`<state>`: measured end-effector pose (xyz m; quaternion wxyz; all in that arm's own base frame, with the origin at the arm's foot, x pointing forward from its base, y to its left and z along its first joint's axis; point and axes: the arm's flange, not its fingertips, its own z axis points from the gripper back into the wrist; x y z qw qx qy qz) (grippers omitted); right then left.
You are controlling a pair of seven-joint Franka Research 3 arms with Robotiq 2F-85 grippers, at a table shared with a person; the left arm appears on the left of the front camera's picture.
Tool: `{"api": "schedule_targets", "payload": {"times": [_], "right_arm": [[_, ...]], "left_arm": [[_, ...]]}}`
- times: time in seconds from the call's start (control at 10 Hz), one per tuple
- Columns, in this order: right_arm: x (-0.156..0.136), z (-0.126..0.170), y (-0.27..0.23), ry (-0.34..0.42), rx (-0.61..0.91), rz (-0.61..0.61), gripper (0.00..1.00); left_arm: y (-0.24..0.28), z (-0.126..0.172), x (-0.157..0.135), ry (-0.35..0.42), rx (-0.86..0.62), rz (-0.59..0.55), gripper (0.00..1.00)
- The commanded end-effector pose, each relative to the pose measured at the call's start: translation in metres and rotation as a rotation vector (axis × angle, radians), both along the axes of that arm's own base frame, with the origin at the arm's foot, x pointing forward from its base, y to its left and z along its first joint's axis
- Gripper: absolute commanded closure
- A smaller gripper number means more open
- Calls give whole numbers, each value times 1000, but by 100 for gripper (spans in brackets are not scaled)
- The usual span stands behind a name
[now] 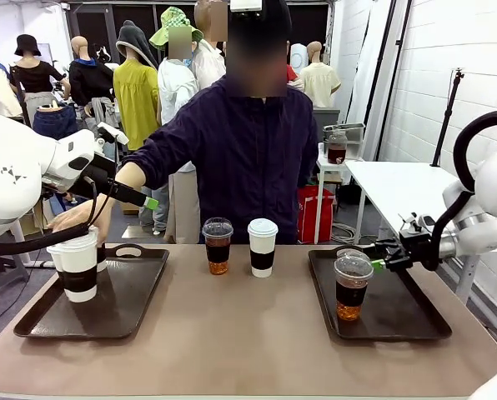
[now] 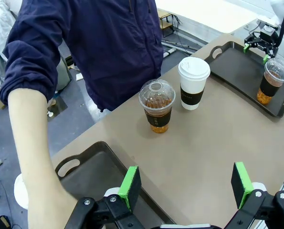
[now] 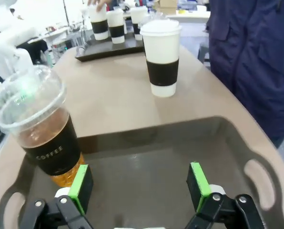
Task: Distribute the coffee onto the tray.
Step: Pick up another iced Americano from the middle of the table and place it on the right Handle tray.
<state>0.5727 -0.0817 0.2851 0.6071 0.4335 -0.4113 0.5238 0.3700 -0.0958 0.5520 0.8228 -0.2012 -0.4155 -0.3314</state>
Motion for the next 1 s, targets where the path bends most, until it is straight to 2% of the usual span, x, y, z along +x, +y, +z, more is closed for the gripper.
{"api": "schedule_targets", "payload": {"times": [0.0, 0.1, 0.3, 0.9], "right_arm": [[30, 6, 4, 9, 12, 75, 0], [42, 9, 9, 7, 27, 104, 0], [59, 14, 28, -13, 40, 80, 0], [88, 10, 96, -22, 103, 32, 0]], "left_arm": [[1, 0, 0, 3, -2, 1, 0], [1, 0, 0, 3, -2, 1, 0], [1, 0, 0, 3, -2, 1, 0], [1, 0, 0, 3, -2, 1, 0]]}}
